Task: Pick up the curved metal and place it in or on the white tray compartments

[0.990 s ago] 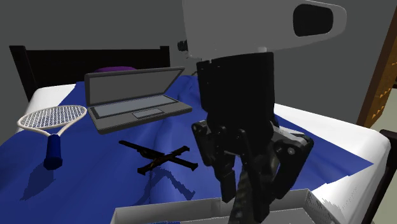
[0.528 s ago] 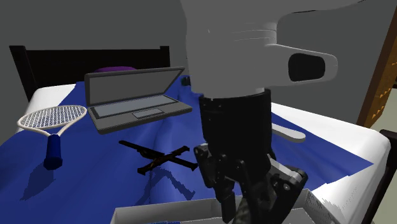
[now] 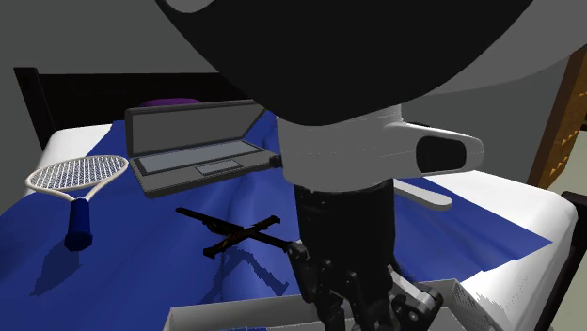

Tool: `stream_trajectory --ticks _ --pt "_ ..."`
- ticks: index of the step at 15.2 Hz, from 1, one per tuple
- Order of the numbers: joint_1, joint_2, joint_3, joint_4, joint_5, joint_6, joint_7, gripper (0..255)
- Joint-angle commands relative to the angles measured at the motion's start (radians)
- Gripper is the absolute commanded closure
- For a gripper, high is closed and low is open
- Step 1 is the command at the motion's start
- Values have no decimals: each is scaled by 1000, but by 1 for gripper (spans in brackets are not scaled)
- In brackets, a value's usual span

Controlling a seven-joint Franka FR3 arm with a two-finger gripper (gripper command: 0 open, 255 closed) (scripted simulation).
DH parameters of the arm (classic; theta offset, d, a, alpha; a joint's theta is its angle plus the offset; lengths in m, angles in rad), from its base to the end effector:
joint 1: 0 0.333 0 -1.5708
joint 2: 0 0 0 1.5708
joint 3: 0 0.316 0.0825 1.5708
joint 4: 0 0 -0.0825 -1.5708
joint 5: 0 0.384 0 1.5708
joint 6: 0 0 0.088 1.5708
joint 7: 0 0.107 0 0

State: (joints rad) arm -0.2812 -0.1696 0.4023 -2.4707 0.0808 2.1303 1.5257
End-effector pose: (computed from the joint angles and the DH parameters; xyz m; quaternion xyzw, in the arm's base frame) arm 0.4344 0.0545 0.3373 0.7404 -0.6660 -0.0614 0.0671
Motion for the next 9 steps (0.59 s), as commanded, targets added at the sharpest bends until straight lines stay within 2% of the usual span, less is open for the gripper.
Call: stream_trajectory --ticks 1,5,6,9 --pt "1 5 2 -4 0 5 1 255" --pt "1 5 1 -4 0 5 2 255" --pt "2 4 2 -5 1 5 2 0" --pt "2 2 2 -7 2 5 2 0"
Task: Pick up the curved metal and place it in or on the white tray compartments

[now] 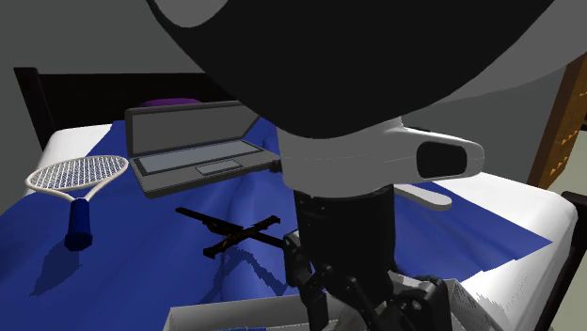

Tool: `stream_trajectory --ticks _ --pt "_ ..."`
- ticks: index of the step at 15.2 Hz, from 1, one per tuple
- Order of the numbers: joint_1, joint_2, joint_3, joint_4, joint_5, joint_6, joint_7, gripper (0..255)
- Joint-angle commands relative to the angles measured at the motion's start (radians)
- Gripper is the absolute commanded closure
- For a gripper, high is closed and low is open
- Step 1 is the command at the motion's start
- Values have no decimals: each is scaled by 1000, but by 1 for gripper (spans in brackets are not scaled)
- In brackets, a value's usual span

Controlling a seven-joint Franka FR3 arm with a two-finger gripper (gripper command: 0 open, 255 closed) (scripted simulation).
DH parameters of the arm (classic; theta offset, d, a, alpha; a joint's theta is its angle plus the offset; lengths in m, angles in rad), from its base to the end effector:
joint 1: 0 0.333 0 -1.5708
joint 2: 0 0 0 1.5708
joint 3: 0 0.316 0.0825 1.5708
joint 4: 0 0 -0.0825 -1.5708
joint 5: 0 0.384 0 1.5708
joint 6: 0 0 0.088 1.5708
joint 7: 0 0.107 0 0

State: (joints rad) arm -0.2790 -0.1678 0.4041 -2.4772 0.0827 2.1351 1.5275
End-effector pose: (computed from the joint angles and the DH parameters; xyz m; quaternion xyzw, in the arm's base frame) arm 0.4327 0.0559 0.3342 0.7405 -0.6656 -0.0630 0.0680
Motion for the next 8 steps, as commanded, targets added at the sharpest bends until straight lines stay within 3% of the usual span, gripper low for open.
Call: stream_trajectory --ticks 1,2,6,8 --pt "0 0 0 0 0 0 0 0" --pt "-1 3 0 2 -2 0 0 0" --pt "-1 -47 -11 93 8 -138 -12 0" --pt "-1 -48 -11 92 8 -138 -12 0"
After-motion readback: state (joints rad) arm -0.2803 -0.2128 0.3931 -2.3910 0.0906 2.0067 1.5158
